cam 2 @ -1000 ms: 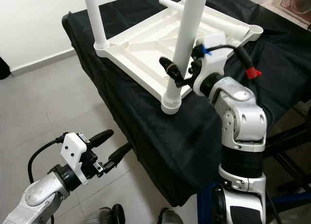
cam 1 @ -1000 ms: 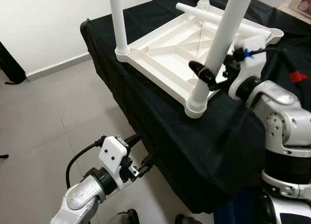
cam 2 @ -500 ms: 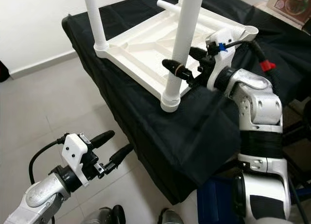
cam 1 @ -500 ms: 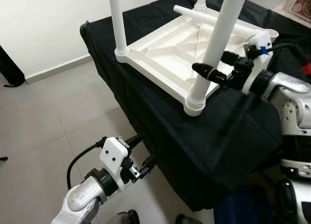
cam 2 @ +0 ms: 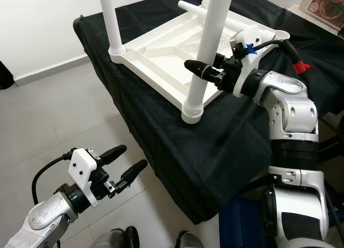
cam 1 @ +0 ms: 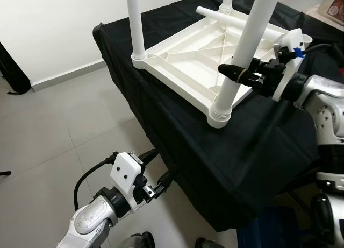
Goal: Building children table
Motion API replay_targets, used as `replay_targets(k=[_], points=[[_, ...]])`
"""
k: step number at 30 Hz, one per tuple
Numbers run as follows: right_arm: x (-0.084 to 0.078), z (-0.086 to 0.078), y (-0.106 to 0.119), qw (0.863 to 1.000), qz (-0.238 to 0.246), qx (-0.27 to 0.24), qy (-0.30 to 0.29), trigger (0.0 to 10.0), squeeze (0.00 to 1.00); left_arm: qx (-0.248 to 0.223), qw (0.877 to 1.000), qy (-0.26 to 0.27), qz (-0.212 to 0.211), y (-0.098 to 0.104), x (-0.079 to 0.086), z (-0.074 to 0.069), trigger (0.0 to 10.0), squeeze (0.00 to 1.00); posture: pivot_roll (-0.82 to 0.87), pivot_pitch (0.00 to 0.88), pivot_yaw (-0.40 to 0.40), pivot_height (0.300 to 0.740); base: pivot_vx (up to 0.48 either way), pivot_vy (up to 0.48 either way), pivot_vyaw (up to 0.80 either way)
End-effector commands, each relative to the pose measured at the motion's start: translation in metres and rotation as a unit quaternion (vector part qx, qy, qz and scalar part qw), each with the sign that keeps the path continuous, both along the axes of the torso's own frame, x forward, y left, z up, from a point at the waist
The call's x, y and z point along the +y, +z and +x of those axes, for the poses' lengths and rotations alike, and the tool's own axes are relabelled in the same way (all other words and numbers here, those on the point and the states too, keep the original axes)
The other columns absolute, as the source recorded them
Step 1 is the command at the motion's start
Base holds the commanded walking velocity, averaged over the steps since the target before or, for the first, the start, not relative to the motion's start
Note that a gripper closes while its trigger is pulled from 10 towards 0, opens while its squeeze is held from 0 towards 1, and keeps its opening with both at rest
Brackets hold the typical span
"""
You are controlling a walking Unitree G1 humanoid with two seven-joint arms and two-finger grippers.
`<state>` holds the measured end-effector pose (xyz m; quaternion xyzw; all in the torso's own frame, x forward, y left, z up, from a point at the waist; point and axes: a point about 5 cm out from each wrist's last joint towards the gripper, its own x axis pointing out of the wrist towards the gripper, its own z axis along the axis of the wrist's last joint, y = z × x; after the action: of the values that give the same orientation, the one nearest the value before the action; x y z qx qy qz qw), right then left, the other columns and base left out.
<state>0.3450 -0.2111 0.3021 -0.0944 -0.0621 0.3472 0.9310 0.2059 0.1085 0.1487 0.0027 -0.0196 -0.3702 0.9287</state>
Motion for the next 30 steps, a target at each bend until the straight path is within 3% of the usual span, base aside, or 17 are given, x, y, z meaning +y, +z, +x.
replay_targets(k=[1,4,5,7,8,9,11,14,21,22,27,28,30], points=[[-0.011,0.002,0.000,0.995,-0.014,-0.005,-0.097,0.0,0.00,0.003,1.000,-0.001,0.003,-0.002,0.001,-0.003,10.0,0.00,0.00,0.229,-0.016,0.740,0.000,0.000,0.00],[-0.005,0.003,-0.005,0.985,-0.036,-0.006,-0.167,0.0,0.00,0.004,1.000,-0.002,0.003,-0.002,0.002,-0.003,10.0,0.00,0.00,0.229,-0.015,0.740,0.000,0.000,0.00],[-0.006,0.003,-0.011,0.967,-0.033,0.010,-0.251,0.0,0.00,0.004,1.000,-0.003,0.004,-0.002,0.002,-0.003,10.0,0.00,-0.01,0.230,-0.015,0.740,0.000,0.000,0.00],[-0.006,0.003,-0.011,0.967,-0.033,0.010,-0.251,0.0,0.00,0.004,1.000,-0.003,0.004,-0.002,0.002,-0.003,10.0,0.00,-0.01,0.230,-0.015,0.740,0.000,0.000,0.00],[-0.008,-0.001,-0.020,0.944,-0.024,0.018,-0.328,0.0,0.00,0.005,1.000,-0.003,0.004,-0.002,0.002,-0.003,10.0,0.00,-0.01,0.230,-0.015,0.740,0.000,0.000,0.00],[-0.008,-0.001,-0.020,0.944,-0.024,0.018,-0.328,0.0,0.00,0.005,1.000,-0.003,0.004,-0.002,0.002,-0.003,10.0,0.00,-0.01,0.230,-0.015,0.740,0.000,0.000,0.00],[-0.003,-0.011,-0.042,0.913,-0.017,0.045,-0.406,0.0,0.00,0.004,1.000,-0.003,0.005,-0.002,0.002,-0.003,10.0,0.00,0.00,0.229,-0.014,0.740,0.000,0.000,0.00],[0.006,-0.016,-0.051,0.909,-0.019,0.053,-0.412,0.0,0.00,0.004,1.000,-0.003,0.005,-0.002,0.002,-0.002,10.0,0.00,0.00,0.228,-0.016,0.740,0.000,0.000,0.00],[0.011,-0.016,-0.046,0.912,-0.014,0.048,-0.408,0.0,0.00,0.004,1.000,-0.003,0.004,-0.002,0.002,-0.002,10.0,0.00,-0.01,0.223,-0.016,0.740,0.000,0.000,0.00],[0.014,-0.016,-0.043,0.916,-0.003,0.044,-0.399,10.0,0.00,0.004,1.000,-0.003,0.004,-0.002,0.002,-0.002,10.0,0.00,-0.01,0.223,-0.016,0.740,0.000,0.000,0.00],[0.018,-0.016,-0.040,0.921,-0.018,0.039,-0.387,10.0,0.04,0.003,1.000,-0.003,0.003,-0.002,0.001,-0.001,10.0,0.00,-0.01,0.222,-0.016,0.740,0.000,0.000,0.00],[0.018,-0.015,-0.037,0.927,-0.008,0.035,-0.374,10.0,1.00,0.003,1.000,-0.004,0.003,-0.002,0.001,-0.001,10.0,0.00,-0.01,0.219,-0.017,0.740,0.000,0.000,0.00],[0.016,-0.014,-0.032,0.932,0.000,0.025,-0.361,10.0,1.00,0.001,1.000,-0.004,0.003,-0.002,0.001,-0.001,10.0,0.00,-0.01,0.216,-0.018,0.740,0.000,0.000,0.00]])
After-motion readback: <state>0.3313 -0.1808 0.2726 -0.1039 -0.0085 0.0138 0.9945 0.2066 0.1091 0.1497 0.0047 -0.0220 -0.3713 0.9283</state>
